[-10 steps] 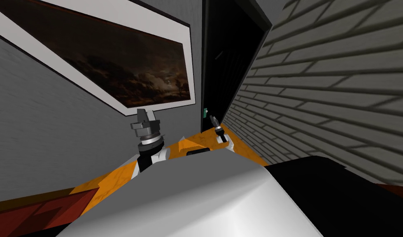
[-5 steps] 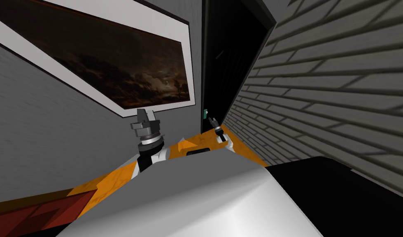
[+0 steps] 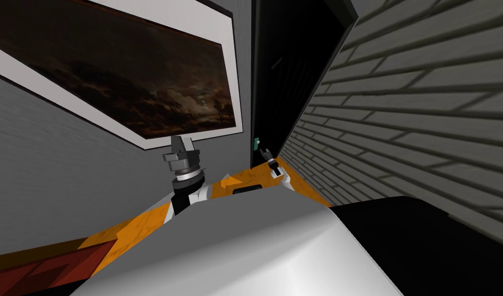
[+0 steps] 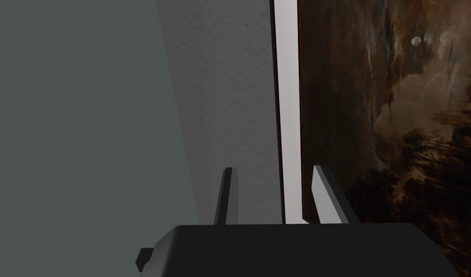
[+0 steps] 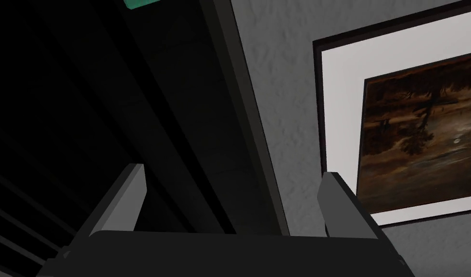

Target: Pull the door open

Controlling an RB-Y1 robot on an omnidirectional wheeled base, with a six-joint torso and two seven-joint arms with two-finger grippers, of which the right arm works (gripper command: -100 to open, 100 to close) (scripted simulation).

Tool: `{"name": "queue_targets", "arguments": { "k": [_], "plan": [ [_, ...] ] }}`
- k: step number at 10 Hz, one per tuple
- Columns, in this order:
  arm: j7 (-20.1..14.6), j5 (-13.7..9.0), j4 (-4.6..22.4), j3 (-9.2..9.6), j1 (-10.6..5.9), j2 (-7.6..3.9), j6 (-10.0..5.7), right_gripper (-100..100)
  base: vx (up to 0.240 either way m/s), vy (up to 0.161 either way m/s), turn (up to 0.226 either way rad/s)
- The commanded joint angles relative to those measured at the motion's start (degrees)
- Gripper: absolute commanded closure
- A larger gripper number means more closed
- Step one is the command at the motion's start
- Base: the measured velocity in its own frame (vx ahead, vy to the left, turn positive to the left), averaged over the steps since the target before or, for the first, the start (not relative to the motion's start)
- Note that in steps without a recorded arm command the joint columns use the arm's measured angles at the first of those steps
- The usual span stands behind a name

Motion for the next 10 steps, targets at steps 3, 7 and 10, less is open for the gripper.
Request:
{"name": "queue_targets", "arguments": {
  "k": [3, 7, 10],
  "plan": [
    [3.1, 2.0, 4.6, -0.62, -1.68, -0.79, -0.46, -100, 0.058, -0.023, 0.017],
    [6.8, 4.6, 9.3, -1.10, -3.59, -1.77, -0.37, -100, 0.080, -0.035, 0.023],
    [10.0, 6.9, 13.6, -1.52, -5.27, -2.63, -0.30, -100, 0.111, -0.047, 0.027]
  ]
}}
